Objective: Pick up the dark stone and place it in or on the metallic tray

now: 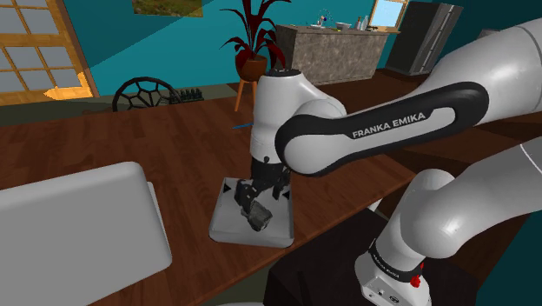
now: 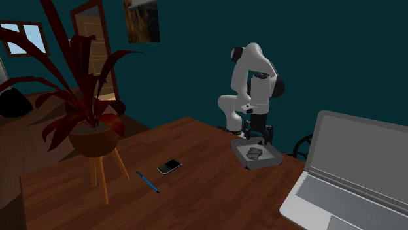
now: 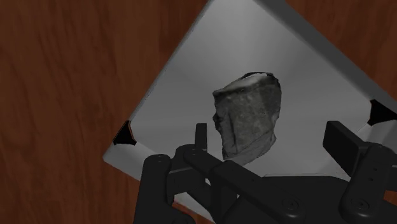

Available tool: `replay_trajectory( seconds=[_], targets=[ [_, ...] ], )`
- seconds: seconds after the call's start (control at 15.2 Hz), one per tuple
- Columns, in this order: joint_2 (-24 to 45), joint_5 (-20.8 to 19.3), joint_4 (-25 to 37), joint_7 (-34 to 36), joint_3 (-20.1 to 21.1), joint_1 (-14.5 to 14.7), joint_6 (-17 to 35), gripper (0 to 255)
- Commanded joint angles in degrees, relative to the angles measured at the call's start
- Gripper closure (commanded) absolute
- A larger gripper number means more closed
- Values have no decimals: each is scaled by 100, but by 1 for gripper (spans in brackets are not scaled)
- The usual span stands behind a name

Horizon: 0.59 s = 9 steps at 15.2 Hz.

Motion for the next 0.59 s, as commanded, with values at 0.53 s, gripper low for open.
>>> replay_trajectory(
  seconds=[0.53],
  targets=[
    [-249,-63,319,-17,-153,-8,-578,0]
  ],
)
